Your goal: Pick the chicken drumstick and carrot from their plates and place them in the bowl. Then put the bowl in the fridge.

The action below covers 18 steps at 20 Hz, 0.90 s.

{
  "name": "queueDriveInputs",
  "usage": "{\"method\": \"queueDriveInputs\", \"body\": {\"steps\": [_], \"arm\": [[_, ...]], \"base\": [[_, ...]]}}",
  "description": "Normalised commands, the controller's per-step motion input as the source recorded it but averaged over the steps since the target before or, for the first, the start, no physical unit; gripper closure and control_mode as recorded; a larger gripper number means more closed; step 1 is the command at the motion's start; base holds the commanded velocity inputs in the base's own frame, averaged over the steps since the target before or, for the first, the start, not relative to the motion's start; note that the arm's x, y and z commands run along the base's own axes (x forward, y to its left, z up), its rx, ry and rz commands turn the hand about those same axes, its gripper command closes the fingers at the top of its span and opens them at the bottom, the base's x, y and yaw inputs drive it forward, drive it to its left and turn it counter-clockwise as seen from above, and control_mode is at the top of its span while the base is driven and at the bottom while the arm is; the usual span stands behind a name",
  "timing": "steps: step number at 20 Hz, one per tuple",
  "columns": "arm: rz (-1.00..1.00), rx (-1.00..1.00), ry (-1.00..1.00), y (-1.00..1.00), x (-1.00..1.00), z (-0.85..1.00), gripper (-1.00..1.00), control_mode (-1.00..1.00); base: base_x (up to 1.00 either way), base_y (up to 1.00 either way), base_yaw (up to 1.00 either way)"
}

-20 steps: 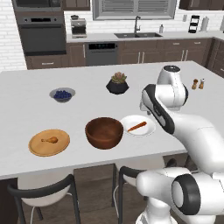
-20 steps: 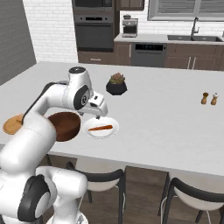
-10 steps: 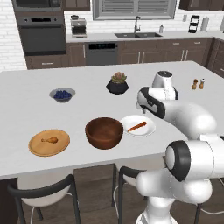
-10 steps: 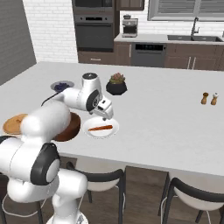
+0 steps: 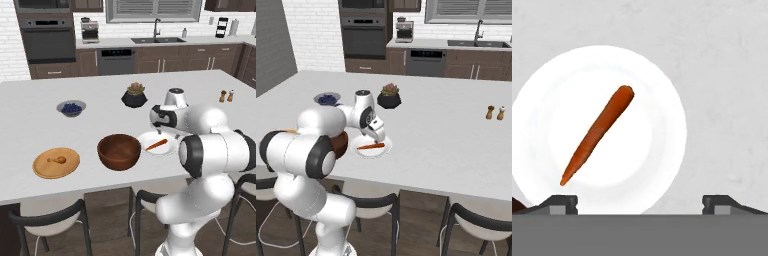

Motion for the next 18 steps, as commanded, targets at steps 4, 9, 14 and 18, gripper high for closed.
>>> {"method": "queueDriveInputs", "body": {"steps": [4, 9, 14, 18], "arm": [[-0.04, 0.10, 0.01, 0.00, 0.18, -0.40, -1.00, -1.00], [-0.02, 0.10, 0.00, 0.00, 0.17, -0.42, -1.00, -1.00], [-0.03, 0.01, 0.00, 0.00, 0.28, -0.24, -1.00, -1.00], [-0.05, 0.00, 0.00, 0.00, 0.38, -0.17, -1.00, -1.00]], "base": [[0.00, 0.00, 0.00], [0.00, 0.00, 0.00], [0.00, 0.00, 0.00], [0.00, 0.00, 0.00]]}}
